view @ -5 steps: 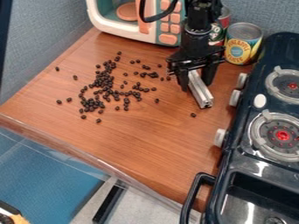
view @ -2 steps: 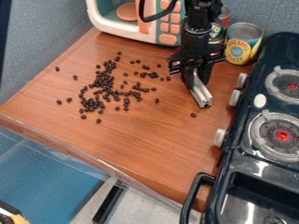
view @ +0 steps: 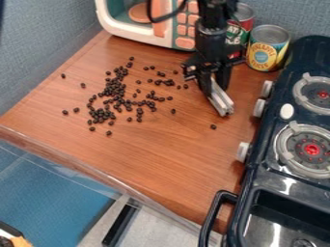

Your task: Sweep into pile

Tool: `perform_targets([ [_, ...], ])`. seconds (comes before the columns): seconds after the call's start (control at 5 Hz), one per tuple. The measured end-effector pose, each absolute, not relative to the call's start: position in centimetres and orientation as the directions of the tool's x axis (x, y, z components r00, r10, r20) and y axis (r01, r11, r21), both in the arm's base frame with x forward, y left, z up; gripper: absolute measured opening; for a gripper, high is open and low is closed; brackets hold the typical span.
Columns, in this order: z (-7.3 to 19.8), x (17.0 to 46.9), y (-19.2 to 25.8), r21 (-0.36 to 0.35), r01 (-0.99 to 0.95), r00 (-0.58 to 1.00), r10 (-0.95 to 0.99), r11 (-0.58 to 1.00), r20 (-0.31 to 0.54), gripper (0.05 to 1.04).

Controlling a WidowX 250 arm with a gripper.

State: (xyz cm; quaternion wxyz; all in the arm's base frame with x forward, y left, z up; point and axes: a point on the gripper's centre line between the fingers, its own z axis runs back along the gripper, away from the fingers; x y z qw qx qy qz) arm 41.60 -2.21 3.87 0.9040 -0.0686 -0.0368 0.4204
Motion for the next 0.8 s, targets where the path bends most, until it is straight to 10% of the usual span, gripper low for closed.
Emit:
perform_targets([
  [0.4,8.6,40.4,0.5,-0.329,-0.783,0.572,0.819,0.529,-0.043,0.346],
  [0.8,7.9,39.7,2.4,-0.404,-0.854,0.391,0.916,0.327,-0.086,0.346],
])
